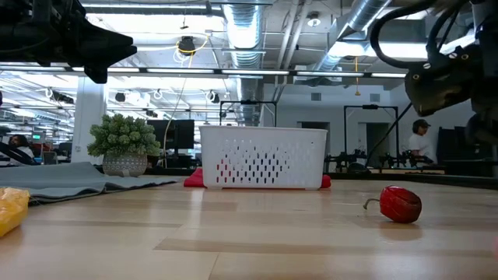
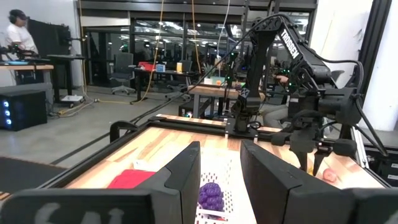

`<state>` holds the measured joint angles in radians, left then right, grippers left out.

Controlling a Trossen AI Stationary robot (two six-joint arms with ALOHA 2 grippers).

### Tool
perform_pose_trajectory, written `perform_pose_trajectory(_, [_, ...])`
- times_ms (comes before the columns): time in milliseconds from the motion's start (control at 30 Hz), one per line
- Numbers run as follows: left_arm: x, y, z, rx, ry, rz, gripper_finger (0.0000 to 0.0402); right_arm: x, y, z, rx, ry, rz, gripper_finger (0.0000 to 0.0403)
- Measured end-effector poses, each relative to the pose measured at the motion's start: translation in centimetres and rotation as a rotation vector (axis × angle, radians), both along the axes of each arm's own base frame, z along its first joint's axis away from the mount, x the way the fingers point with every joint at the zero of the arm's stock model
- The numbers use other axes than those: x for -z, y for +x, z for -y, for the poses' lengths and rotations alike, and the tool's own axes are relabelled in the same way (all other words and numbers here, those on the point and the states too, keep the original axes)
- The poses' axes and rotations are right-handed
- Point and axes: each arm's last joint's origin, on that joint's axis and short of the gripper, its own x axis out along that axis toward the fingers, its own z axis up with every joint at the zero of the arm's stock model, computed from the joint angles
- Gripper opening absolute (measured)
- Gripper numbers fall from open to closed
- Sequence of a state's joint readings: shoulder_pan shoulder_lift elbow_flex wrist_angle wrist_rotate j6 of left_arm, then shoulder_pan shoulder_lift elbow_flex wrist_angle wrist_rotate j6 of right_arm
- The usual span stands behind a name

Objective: Pick and placing Produce into tupperware
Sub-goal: Put the yellow corn into the white bin

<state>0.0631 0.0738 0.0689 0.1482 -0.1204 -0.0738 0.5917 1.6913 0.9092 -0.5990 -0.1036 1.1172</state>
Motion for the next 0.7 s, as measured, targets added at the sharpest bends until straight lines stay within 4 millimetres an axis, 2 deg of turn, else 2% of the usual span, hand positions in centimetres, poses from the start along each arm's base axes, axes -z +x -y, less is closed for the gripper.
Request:
perform_pose_trajectory(267, [0.0,0.0,0.0,0.0,0.0,0.0,0.0104,0.8,0.0,-0.3,-0.023,-0.017,-0.026,0.0114])
perform_pose_trajectory(567, [0.0,0.0,0.0,0.0,0.0,0.0,0.0104,0.5,-0.1,0.0,-0.051,-0.028,-0.006,0.0037])
perform_pose_trajectory(700, [0.0,0.0,0.0,0.0,0.0,0.0,0.0104,-0.4,0.4,0.6,-0.056,-0.034,0.063,0.0033])
